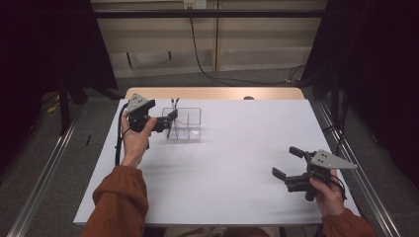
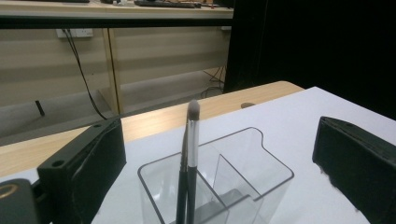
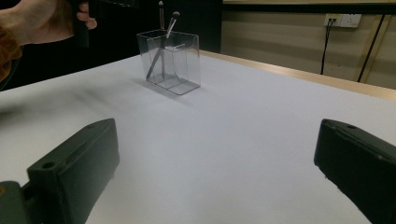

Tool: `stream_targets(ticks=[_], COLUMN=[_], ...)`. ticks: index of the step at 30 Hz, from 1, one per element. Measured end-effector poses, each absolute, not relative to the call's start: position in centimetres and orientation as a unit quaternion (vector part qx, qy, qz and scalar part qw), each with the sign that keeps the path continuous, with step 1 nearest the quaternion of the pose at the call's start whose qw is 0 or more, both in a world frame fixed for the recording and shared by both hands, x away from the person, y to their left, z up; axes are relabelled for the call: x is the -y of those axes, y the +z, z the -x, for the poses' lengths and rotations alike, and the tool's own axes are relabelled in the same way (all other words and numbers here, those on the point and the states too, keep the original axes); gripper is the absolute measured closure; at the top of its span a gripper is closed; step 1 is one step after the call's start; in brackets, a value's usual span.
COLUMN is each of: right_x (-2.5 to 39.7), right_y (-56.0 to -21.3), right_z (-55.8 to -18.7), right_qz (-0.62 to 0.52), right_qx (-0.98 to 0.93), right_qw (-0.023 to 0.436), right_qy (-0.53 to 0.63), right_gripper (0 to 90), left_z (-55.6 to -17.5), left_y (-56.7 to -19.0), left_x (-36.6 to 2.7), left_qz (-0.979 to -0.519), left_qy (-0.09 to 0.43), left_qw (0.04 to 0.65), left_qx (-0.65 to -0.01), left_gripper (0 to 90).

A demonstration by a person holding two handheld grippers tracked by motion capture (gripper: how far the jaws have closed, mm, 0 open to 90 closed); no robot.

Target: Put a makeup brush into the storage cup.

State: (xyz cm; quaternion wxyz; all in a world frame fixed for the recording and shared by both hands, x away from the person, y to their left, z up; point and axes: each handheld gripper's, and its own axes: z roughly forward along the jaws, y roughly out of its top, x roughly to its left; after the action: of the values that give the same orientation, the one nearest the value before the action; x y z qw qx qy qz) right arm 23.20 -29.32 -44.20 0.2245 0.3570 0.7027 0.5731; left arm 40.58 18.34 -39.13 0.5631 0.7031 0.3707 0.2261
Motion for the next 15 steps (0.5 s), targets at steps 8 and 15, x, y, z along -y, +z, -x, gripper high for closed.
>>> stream_targets(ticks=[8,15], right_x=[29.3,29.3], right_y=[-44.2,-44.1], right_z=[-23.3,-23.2], right_qz=[-0.359,-0.363], right_qx=[-0.701,-0.699], right_qw=[0.229,0.232], right_qy=[0.572,0.571], right_gripper=[0.0,0.0], left_z=[-39.1,-37.7], left_y=[-38.9,-38.9], left_x=[-19.2,-19.8], left_qz=[-0.701,-0.7], left_qy=[0.233,0.219], left_qw=[0.567,0.575], left_qx=[-0.365,-0.362], left_gripper=[4.0,3.7])
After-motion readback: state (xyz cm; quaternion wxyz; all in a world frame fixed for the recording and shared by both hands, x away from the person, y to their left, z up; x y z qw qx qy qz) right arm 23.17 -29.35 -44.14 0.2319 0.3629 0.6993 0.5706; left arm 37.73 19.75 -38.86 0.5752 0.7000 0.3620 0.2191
